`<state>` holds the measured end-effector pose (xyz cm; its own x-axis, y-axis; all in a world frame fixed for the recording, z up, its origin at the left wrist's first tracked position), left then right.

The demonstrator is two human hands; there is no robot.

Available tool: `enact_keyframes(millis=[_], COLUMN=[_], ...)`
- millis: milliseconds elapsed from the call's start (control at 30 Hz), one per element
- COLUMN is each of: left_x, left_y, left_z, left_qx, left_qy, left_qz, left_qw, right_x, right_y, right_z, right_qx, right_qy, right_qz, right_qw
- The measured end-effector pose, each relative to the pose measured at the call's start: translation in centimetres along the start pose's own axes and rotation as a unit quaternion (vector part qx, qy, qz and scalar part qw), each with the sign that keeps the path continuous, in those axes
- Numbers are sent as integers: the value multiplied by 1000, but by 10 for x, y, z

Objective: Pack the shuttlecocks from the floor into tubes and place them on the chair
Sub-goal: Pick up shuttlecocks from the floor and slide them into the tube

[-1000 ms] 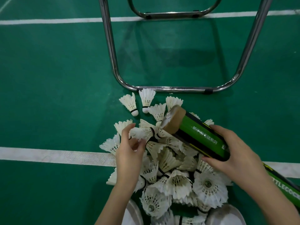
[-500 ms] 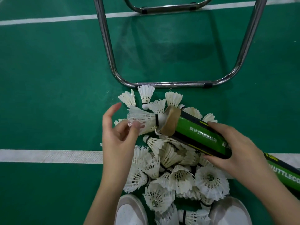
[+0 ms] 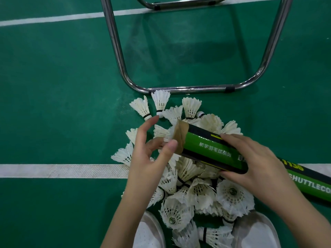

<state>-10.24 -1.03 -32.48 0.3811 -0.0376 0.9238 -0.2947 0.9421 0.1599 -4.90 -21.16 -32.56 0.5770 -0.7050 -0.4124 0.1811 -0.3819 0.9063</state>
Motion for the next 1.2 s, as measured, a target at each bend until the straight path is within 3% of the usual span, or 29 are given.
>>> enact_keyframes(millis=[267,533,833,1200], left_x=[1,-1,-1,-3], left_y=[-2,-21,-12,-22], left_z=[-4,1,-2,-1], left_qx=[-3,-87,-41,-104], left_qy=[10,-12,-18,-6], left_qz=[-54,-41,-41,-24], left_qw=[998,995,998,994], right_x=[-2,-7,-11,-11], right_y=[-1,-1,-2,-4], right_z=[1,-1,-1,1], right_qx=[-7,-6,-6,-8], right_qy=[10,24,33,33], right_qz=[19,36,35,30], right_qw=[1000,999,999,999])
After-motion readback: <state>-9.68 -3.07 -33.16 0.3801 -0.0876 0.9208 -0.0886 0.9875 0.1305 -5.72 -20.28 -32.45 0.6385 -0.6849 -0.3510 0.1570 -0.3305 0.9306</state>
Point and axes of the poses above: each hand's wrist, its own z-axis away from the middle knuckle, its own y-axis out of the back of the hand, x = y × z, the point moved 10 cm from there along -z, towards the middle knuckle, and after that the axes turned 8 degrees about y, right-handed, at the moved point
